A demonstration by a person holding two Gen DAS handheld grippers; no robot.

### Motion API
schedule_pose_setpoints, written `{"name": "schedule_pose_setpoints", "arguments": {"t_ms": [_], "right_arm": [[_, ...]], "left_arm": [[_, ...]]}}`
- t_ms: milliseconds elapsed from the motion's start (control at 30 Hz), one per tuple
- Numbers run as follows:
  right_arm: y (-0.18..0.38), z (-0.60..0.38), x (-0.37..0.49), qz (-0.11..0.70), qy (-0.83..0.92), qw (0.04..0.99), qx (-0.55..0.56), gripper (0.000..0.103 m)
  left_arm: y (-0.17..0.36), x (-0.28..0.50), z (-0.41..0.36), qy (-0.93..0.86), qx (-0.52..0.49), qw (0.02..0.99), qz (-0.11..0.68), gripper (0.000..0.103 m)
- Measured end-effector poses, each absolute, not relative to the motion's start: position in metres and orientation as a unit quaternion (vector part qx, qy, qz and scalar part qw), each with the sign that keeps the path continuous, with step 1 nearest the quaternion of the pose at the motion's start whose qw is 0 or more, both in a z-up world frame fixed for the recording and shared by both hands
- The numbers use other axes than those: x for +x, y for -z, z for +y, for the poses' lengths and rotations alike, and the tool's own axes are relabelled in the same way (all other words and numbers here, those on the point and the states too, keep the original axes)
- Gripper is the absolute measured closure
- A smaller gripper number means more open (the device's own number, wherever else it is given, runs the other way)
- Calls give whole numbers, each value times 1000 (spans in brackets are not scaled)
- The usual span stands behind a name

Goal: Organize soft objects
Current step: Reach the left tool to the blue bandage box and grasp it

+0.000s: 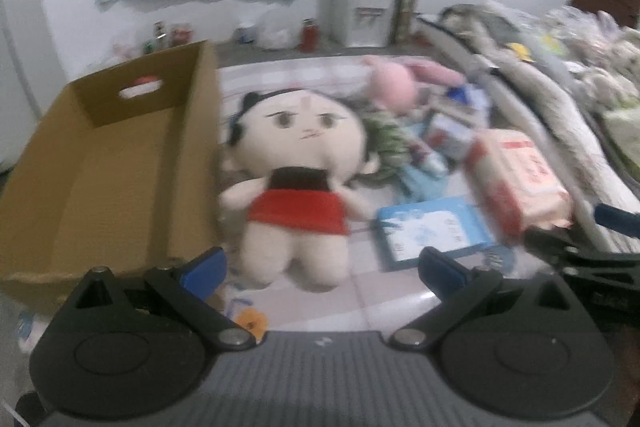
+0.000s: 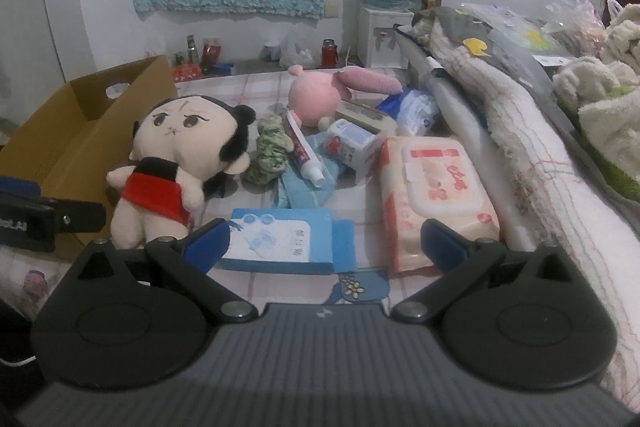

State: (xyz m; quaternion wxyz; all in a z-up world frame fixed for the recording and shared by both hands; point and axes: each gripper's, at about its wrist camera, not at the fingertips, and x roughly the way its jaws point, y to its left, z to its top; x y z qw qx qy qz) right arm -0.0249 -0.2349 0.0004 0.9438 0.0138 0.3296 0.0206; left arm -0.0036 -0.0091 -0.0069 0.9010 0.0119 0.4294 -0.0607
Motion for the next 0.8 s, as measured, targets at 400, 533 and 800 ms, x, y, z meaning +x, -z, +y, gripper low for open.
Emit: {"name": "schedule_pose_setpoints", "arguments": {"t_ms": [400, 533, 800], "right_arm": [[49, -249, -7, 373, -92, 921, 68, 59], [67, -243, 7, 386, -114, 913, 72, 74], [93, -247, 29, 404, -150, 899, 77, 89]], "left_arm": [[7, 50, -81, 187, 64, 880, 431, 31], [24, 93, -104, 189, 43, 859, 473, 57], [82, 143, -146, 152, 108, 826, 531, 77]]}}
